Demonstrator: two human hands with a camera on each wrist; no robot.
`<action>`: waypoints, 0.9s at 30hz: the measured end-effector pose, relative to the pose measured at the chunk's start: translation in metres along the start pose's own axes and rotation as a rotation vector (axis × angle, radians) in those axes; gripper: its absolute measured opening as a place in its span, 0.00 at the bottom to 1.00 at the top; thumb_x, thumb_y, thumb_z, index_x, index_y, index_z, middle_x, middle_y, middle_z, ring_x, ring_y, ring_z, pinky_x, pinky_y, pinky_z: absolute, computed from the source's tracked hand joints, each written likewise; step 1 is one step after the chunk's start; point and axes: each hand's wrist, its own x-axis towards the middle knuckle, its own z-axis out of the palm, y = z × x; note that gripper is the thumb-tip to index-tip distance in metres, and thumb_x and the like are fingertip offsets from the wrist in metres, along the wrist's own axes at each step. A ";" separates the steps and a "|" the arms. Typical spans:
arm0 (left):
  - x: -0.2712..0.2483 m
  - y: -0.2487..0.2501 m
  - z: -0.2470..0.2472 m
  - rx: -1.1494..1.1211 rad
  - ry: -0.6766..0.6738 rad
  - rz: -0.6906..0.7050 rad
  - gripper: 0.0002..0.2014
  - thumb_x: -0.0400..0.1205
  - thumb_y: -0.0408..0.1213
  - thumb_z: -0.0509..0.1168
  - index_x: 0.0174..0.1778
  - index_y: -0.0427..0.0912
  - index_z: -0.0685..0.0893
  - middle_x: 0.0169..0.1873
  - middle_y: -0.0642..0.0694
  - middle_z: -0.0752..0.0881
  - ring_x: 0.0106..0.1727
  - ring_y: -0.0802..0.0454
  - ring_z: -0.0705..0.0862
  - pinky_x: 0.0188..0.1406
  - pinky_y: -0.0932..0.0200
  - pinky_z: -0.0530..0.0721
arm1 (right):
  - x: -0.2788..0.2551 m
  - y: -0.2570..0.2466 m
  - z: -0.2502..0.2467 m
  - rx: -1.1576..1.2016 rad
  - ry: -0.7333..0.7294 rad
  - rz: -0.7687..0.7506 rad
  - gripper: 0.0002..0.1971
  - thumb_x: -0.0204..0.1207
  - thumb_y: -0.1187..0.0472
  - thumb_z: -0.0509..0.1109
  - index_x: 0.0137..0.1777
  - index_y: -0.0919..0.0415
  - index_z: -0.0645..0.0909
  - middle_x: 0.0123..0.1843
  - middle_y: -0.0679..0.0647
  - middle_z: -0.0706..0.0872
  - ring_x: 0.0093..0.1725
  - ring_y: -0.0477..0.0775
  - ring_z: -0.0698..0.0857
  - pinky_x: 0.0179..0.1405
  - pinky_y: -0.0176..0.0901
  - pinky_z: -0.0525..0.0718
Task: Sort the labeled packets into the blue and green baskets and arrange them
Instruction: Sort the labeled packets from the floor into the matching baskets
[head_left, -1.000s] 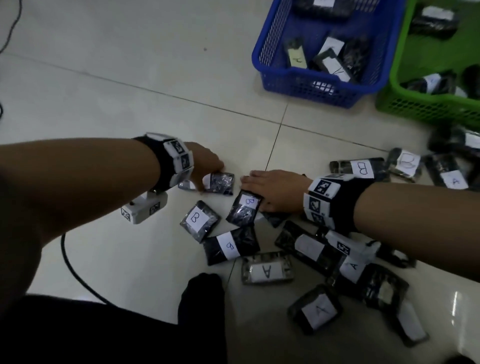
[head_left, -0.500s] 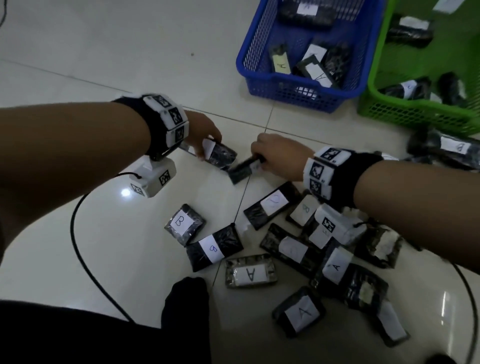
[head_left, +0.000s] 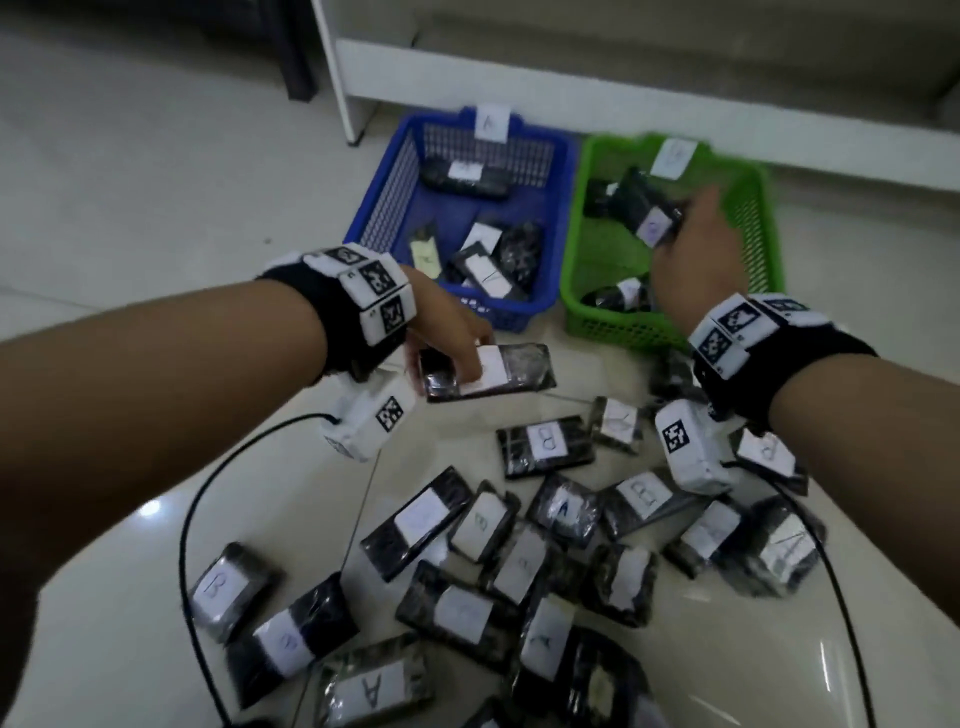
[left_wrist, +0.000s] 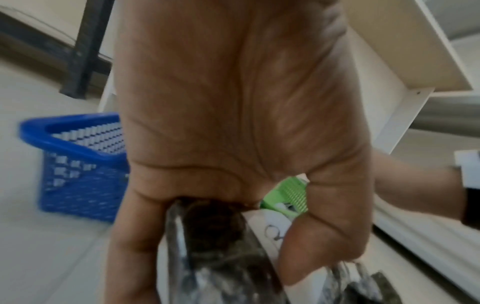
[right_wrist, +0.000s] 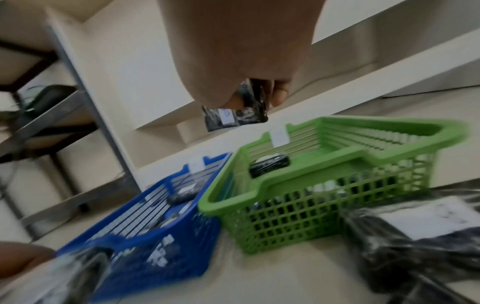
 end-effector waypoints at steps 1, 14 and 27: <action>0.003 0.014 0.000 -0.056 0.001 0.042 0.17 0.79 0.25 0.63 0.61 0.44 0.70 0.56 0.35 0.79 0.50 0.39 0.83 0.48 0.39 0.85 | 0.006 0.013 -0.006 0.042 0.035 0.086 0.14 0.78 0.66 0.59 0.62 0.67 0.70 0.58 0.69 0.82 0.55 0.69 0.82 0.47 0.52 0.78; 0.096 0.131 -0.030 -0.139 0.758 0.380 0.34 0.75 0.30 0.71 0.76 0.42 0.64 0.61 0.36 0.82 0.56 0.41 0.83 0.46 0.52 0.81 | 0.020 0.109 -0.033 -0.196 -0.137 0.354 0.13 0.78 0.72 0.61 0.62 0.74 0.75 0.62 0.72 0.78 0.62 0.70 0.77 0.55 0.54 0.76; 0.167 0.134 -0.014 0.206 0.976 0.251 0.12 0.82 0.30 0.63 0.60 0.32 0.77 0.63 0.37 0.70 0.55 0.39 0.80 0.54 0.50 0.79 | 0.020 0.105 0.012 0.148 -0.133 0.266 0.18 0.79 0.71 0.58 0.68 0.63 0.77 0.67 0.61 0.79 0.58 0.61 0.82 0.58 0.49 0.81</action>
